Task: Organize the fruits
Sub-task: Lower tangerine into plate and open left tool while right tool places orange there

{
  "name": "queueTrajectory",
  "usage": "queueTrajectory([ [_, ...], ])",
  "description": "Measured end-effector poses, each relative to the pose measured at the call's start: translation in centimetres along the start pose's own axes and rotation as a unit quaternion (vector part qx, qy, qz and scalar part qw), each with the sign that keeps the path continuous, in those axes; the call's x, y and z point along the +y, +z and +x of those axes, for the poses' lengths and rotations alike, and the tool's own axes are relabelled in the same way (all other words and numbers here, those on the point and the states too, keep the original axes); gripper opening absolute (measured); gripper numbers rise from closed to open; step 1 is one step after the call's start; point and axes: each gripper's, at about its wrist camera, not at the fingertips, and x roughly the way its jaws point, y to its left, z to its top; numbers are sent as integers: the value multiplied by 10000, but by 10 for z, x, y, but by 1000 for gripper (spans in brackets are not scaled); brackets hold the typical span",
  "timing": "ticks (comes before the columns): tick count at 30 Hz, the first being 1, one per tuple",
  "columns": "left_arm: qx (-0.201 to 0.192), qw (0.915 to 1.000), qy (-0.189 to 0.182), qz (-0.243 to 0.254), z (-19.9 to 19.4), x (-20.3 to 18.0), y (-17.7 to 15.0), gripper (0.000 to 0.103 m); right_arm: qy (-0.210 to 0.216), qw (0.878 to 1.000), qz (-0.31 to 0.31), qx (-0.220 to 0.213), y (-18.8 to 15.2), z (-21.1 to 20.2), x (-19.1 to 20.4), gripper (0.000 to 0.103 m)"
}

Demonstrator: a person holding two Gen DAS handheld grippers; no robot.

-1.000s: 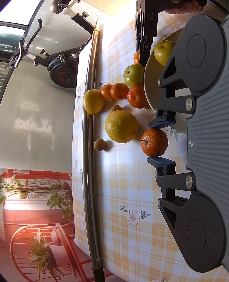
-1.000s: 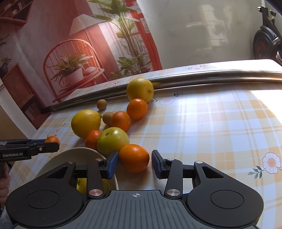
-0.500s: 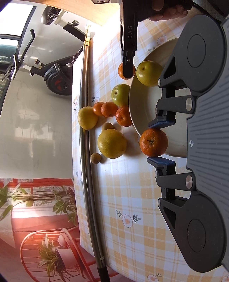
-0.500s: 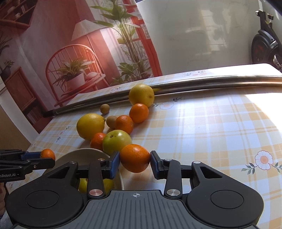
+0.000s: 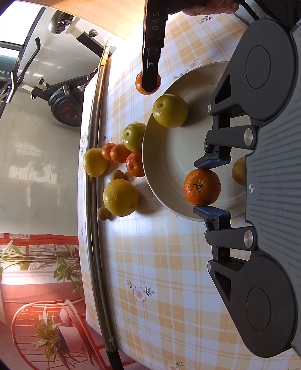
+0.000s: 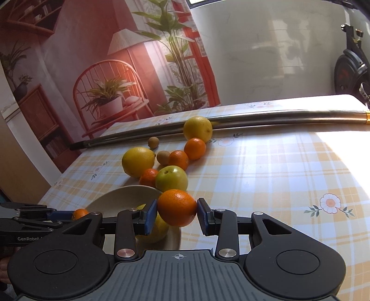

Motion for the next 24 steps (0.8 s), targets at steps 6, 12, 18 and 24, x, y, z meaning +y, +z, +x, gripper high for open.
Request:
queueTrajectory([
  [6,-34,10000,-3,-79,-4,-2,-3,37,88,9989,-368,258,-14,-11,23,34],
  [12,57,9999,53,-76,0,0,-7,37,132,9972,-574,454,-20,-10,37,34],
  [18,102,9999,16,-76,3,0,-9,37,112,9964,-610,583,-24,-5,39,34],
  [24,125,9999,20,-44,5,-2,-11,37,95,9956,-659,658,-26,0,40,34],
])
